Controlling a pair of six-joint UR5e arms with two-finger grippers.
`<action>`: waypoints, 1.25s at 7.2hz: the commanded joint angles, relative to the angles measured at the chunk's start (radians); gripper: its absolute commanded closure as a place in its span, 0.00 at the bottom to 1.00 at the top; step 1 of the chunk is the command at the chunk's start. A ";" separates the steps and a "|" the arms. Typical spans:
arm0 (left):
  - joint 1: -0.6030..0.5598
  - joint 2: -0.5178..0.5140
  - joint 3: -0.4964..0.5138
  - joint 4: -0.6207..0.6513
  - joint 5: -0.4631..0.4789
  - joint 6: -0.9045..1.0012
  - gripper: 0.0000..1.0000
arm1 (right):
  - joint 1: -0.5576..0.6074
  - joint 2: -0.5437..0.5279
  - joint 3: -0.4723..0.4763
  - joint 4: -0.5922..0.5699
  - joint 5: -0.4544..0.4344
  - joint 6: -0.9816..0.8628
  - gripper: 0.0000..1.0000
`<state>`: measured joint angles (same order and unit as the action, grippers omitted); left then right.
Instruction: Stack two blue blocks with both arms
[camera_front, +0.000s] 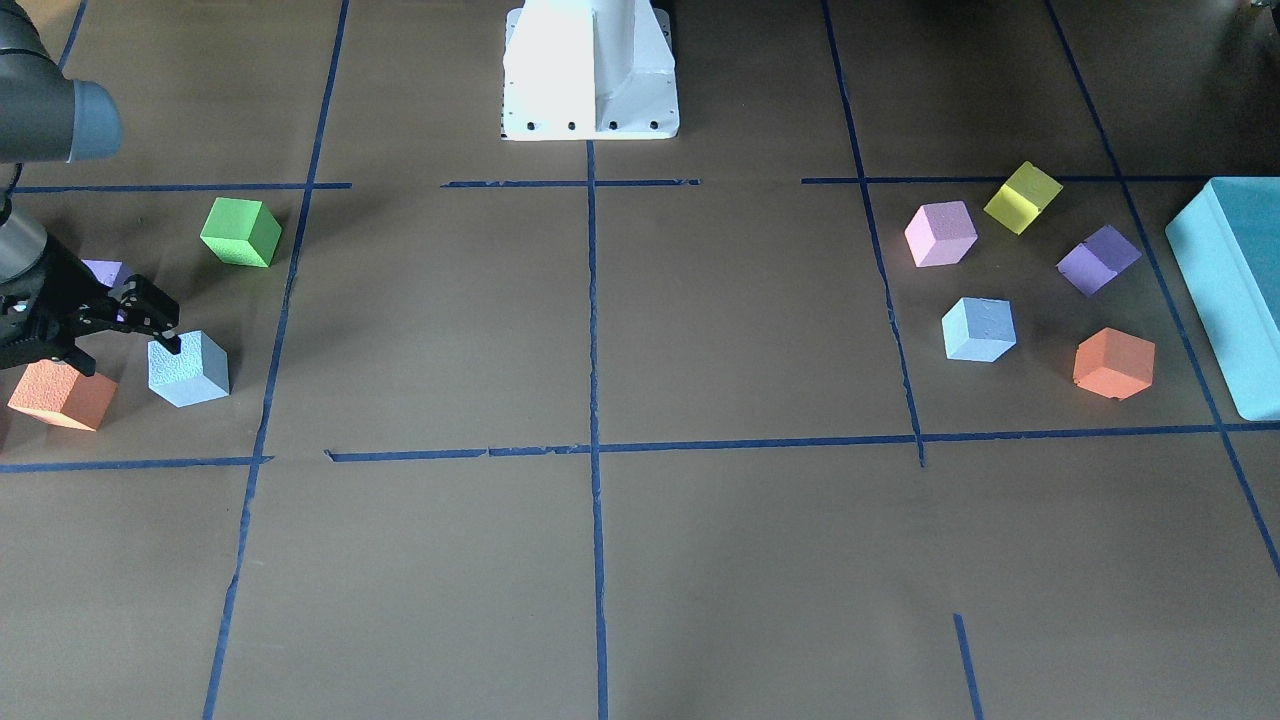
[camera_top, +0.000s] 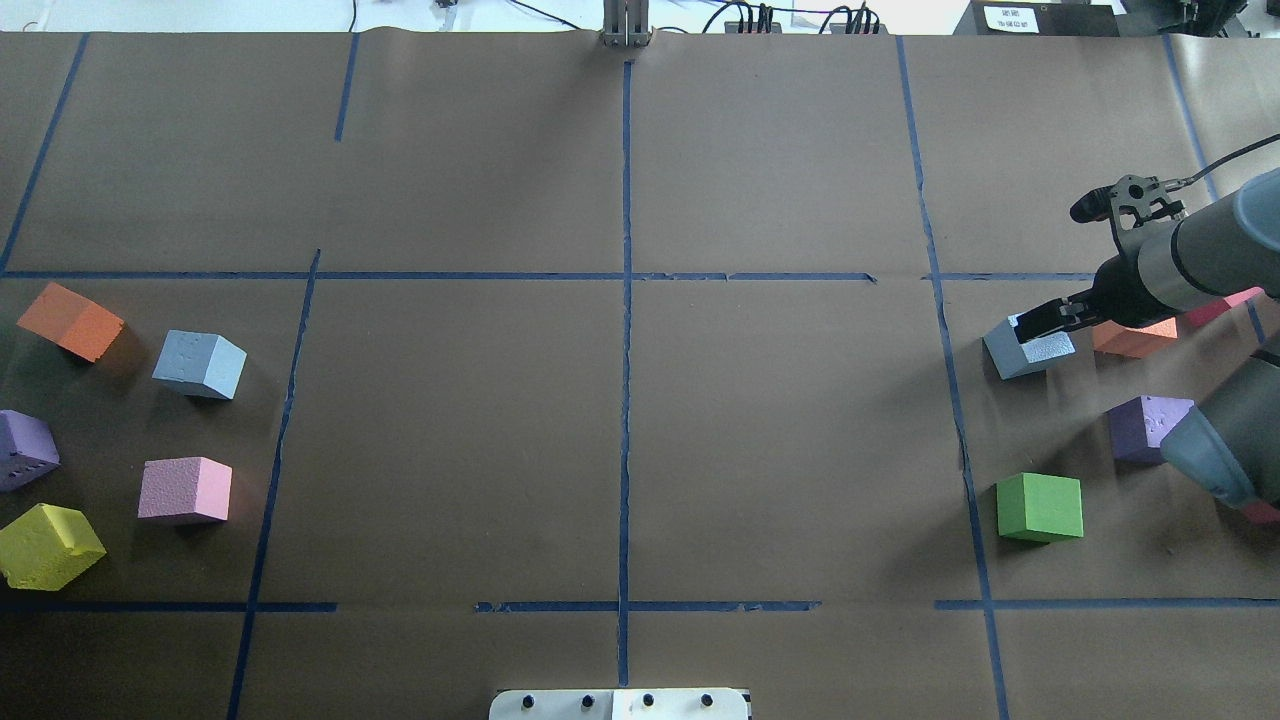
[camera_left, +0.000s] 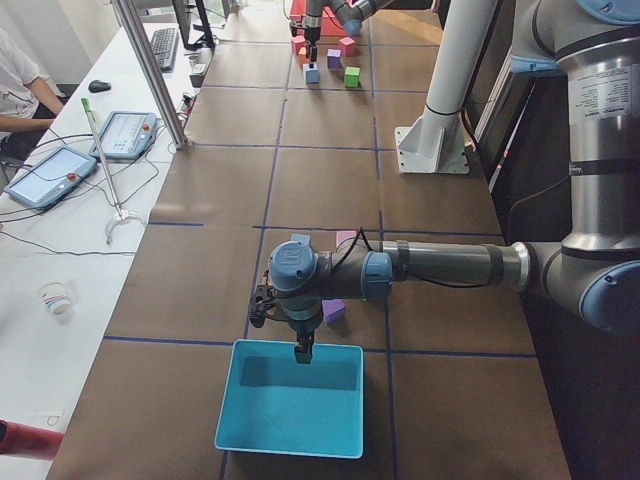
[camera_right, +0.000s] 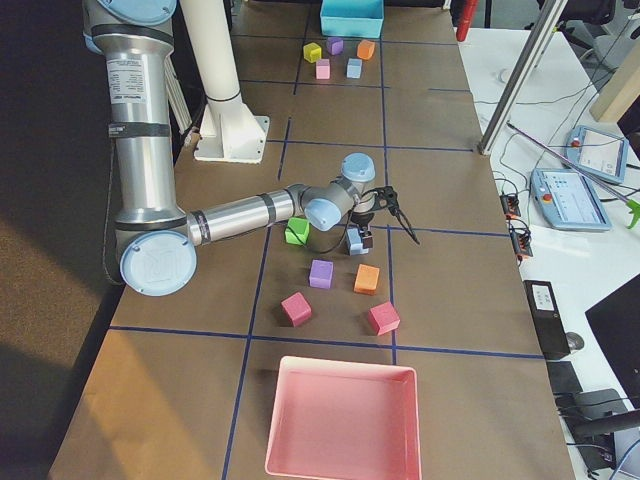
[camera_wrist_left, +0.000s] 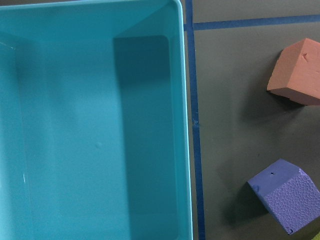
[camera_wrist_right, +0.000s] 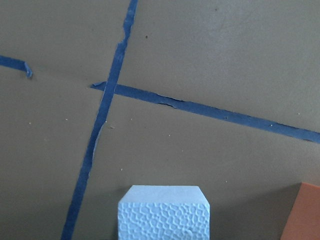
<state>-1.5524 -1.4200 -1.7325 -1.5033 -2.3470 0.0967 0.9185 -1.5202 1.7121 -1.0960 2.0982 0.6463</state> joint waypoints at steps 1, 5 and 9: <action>0.000 0.001 0.002 0.001 0.000 0.000 0.00 | -0.044 0.000 -0.028 0.001 -0.026 0.001 0.01; 0.000 0.001 0.001 0.000 0.000 0.000 0.00 | -0.064 0.018 -0.065 0.001 -0.032 -0.008 0.64; 0.000 0.001 0.001 0.000 -0.002 0.000 0.00 | -0.148 0.348 -0.055 -0.279 -0.033 0.219 0.93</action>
<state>-1.5524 -1.4189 -1.7318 -1.5033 -2.3473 0.0966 0.8307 -1.3337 1.6606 -1.2255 2.0715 0.7408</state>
